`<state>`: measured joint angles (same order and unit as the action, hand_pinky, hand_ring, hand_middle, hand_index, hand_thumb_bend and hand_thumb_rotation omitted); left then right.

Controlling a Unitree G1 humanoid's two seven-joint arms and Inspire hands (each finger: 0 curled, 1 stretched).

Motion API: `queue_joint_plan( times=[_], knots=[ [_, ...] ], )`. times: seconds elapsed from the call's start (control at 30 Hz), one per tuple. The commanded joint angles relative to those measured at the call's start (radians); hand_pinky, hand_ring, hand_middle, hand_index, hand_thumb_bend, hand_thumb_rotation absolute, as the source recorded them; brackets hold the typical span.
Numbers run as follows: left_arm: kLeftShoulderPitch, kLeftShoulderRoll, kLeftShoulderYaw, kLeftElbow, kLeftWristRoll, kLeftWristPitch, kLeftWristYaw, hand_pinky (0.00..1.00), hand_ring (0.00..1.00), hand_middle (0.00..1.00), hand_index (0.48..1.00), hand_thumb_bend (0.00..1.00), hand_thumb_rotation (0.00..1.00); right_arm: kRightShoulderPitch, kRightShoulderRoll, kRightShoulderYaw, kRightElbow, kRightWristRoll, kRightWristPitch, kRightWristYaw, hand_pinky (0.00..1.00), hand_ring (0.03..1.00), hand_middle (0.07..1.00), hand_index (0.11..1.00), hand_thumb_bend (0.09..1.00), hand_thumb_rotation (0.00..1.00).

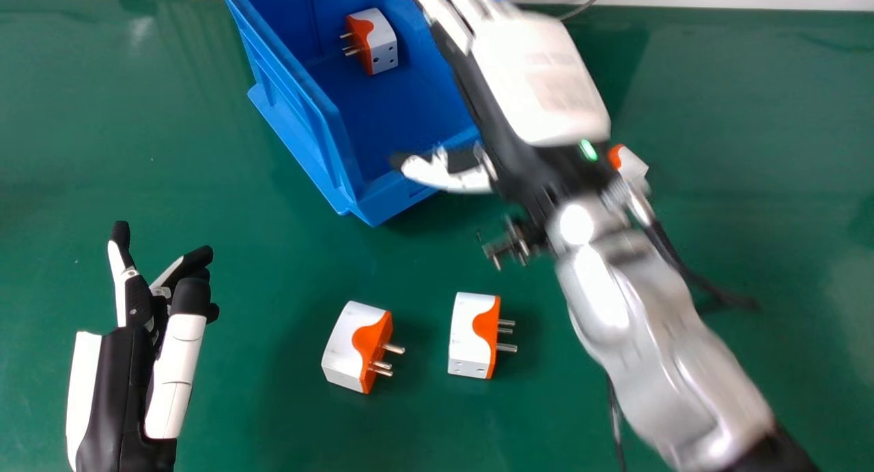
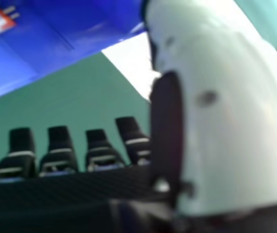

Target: Pick all objects and put in blue box

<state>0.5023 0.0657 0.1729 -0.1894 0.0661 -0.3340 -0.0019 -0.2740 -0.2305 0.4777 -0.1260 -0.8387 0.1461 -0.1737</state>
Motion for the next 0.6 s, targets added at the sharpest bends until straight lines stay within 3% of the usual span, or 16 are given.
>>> queue_joint_plan(
  times=[0.0,0.2,0.3,0.57],
  knots=[
    [0.013,0.004,0.007,-0.028,-0.013,-0.01,-0.001,0.76,0.86,0.86,0.901,0.9,1.0,0.122,-0.04,-0.025,-0.168,-0.038,-0.003,0.025,0.87,0.916,0.944,0.905,0.402,0.22],
    [0.009,0.007,0.01,-0.017,-0.019,-0.012,-0.003,0.76,0.85,0.86,0.9,0.91,1.0,0.395,-0.119,-0.053,-0.259,-0.047,-0.069,0.016,0.87,0.911,0.936,0.901,0.4,0.24],
    [0.005,0.007,0.01,-0.013,-0.023,-0.011,-0.004,0.77,0.85,0.86,0.9,0.93,1.0,0.447,-0.146,-0.061,-0.229,-0.062,-0.102,0.004,0.85,0.903,0.924,0.894,0.42,0.33],
    [0.0,0.006,0.011,-0.01,-0.025,-0.01,-0.005,0.77,0.86,0.85,0.898,0.94,1.0,0.502,-0.173,-0.048,-0.136,-0.101,-0.133,0.009,0.86,0.904,0.923,0.887,0.431,0.4]
  ],
)
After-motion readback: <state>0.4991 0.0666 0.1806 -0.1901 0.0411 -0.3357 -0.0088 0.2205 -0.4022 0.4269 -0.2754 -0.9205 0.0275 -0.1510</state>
